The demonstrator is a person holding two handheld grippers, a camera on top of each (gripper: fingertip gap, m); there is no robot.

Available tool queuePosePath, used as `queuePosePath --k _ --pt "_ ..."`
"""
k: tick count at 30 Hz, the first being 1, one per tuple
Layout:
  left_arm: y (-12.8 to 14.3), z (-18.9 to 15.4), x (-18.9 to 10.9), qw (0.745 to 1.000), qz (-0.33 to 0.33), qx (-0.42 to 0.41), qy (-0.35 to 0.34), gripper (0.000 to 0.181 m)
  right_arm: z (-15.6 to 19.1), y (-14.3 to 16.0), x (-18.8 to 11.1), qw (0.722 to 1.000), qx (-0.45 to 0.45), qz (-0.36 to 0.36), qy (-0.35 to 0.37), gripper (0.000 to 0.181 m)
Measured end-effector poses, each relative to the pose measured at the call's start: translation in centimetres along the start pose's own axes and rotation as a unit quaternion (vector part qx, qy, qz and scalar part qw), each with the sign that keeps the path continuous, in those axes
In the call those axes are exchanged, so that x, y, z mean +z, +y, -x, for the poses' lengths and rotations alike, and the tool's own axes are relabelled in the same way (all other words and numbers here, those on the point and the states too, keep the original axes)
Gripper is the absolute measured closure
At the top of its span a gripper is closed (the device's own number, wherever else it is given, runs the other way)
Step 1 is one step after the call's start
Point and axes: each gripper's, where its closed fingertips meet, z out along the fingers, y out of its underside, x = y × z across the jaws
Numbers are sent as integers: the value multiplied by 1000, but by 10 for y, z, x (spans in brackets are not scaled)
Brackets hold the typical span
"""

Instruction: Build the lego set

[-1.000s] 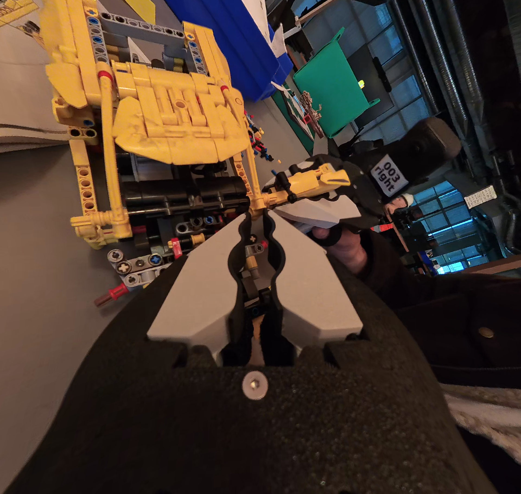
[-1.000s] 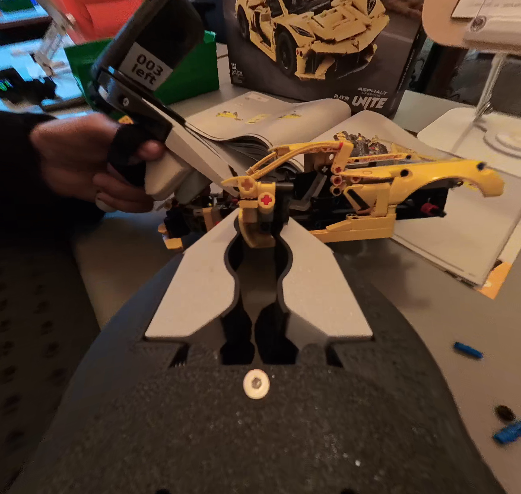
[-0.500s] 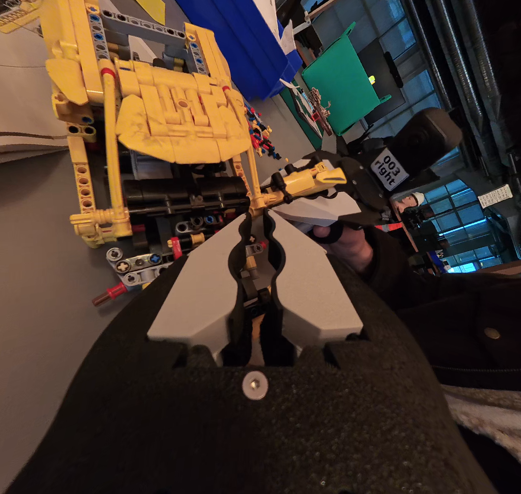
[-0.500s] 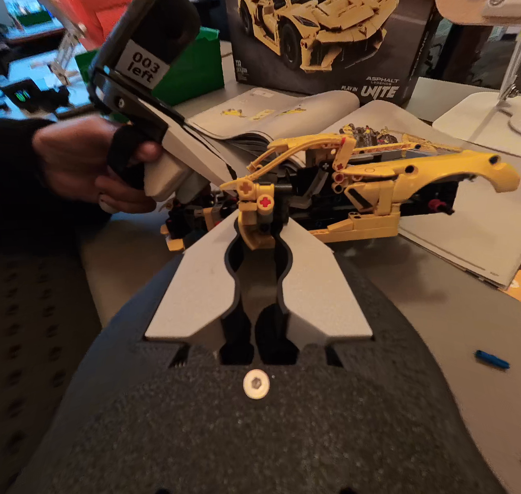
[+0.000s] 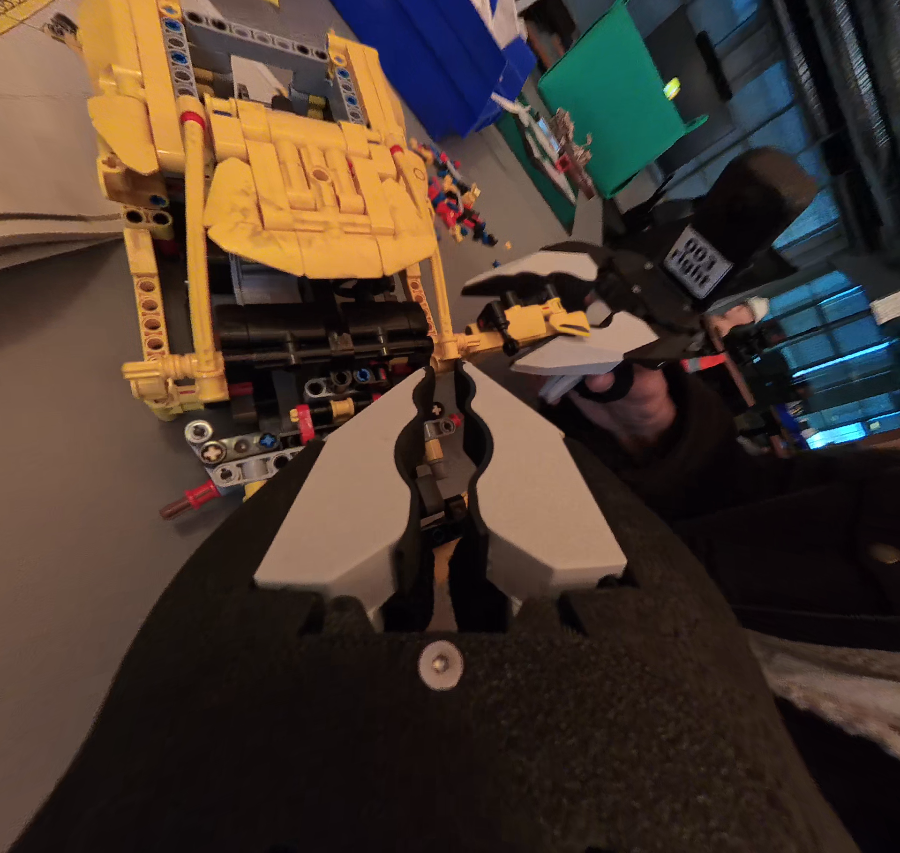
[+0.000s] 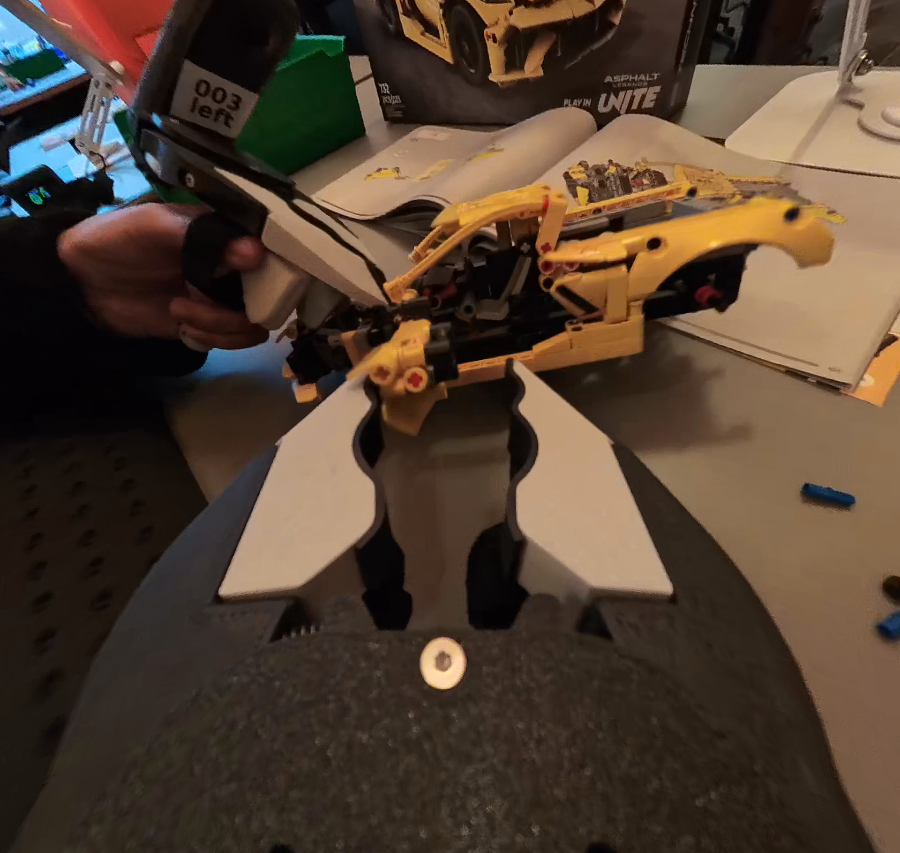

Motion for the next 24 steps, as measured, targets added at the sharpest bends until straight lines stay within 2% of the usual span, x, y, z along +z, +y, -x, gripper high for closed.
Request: queuePosePath --k 2,5,6,11,15,17,20,21,24 --pt "8 1 3 1000 20 17 -14 174 2 10 0 999 -29 31 6 132" --pt "16 3 6 998 39 31 -25 174 9 21 3 996 -67 63 10 153" --pt "18 3 6 998 44 41 -33 173 9 28 3 993 -76 83 18 155" --pt "33 10 11 992 77 78 -70 173 6 50 5 983 -99 148 42 156" --pt "33 11 11 989 78 94 -85 173 6 53 5 983 -90 157 39 156" --pt "33 11 8 987 71 107 -95 173 7 59 5 978 -93 180 39 152" --pt "29 10 -4 985 42 124 -111 160 14 71 0 971 -81 223 24 137" --pt "26 7 -8 985 30 126 -112 154 16 72 -1 971 -73 227 17 132" --pt "28 -13 -15 983 1 153 -103 152 18 64 -4 977 -50 206 6 130"
